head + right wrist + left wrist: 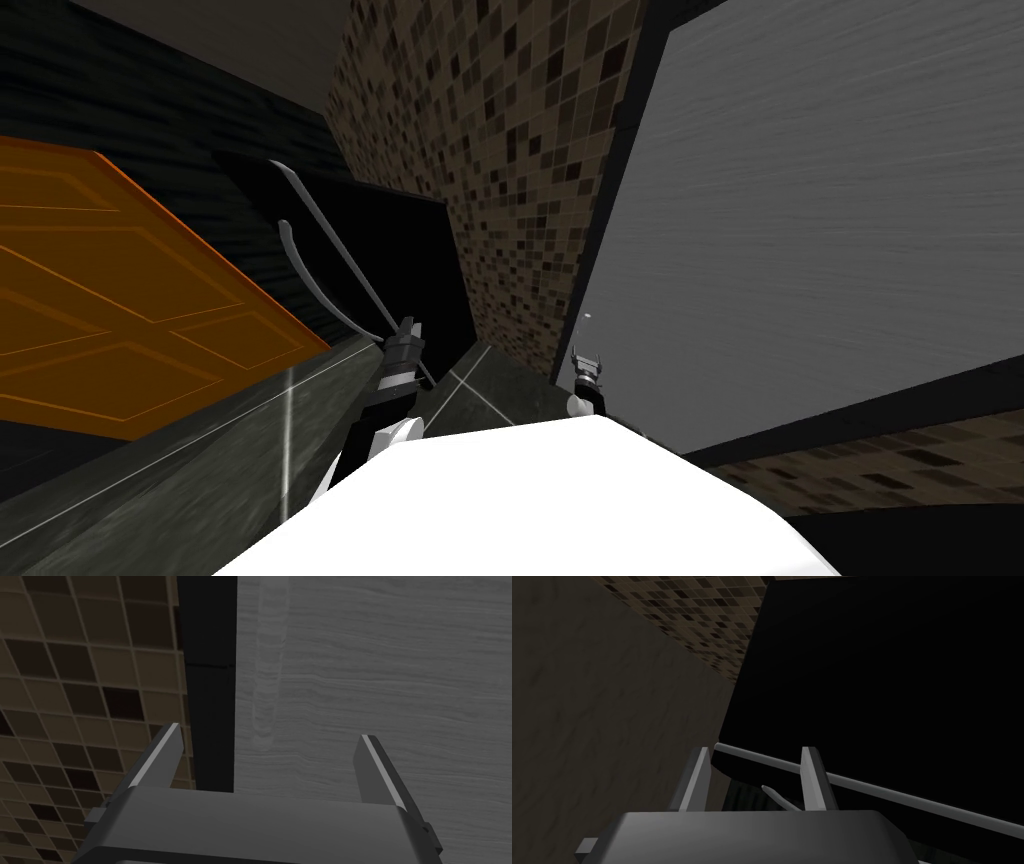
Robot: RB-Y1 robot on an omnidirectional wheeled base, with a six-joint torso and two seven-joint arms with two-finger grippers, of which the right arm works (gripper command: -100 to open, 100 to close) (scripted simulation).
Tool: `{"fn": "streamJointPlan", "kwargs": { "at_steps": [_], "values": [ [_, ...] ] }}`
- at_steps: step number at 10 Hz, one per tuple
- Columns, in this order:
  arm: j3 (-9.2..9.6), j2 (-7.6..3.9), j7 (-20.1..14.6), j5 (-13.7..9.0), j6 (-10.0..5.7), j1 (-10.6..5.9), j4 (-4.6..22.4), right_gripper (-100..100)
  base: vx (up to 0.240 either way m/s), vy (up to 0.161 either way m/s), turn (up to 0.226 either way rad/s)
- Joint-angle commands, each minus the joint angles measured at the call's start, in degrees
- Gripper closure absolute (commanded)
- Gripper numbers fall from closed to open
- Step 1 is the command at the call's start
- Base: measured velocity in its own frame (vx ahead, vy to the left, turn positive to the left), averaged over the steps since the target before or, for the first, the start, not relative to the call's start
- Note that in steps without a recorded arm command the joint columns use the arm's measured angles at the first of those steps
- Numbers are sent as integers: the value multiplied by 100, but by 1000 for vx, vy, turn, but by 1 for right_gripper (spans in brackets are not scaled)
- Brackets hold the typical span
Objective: Pull the door open
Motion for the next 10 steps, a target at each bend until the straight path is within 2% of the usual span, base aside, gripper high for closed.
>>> {"fn": "streamJointPlan", "kwargs": {
  "at_steps": [1,3,4,6,7,8,10],
  "values": [
    [5,4,-74,-31,-56,-77,163,-100,80,-35,16],
    [0,7,-216,-137,-105,-146,364,-100,71,-31,46],
    [3,2,-173,-102,-100,-147,339,-100,40,-14,17],
    [35,-240,-483,-120,-124,-36,420,-100,142,11,20],
    [35,-240,-483,-120,-124,-36,420,-100,156,-26,5],
    [52,-372,-643,-126,-132,28,456,-100,140,-9,25],
    [71,-518,-820,-134,-142,99,496,-100,120,-5,16]
  ]
}}
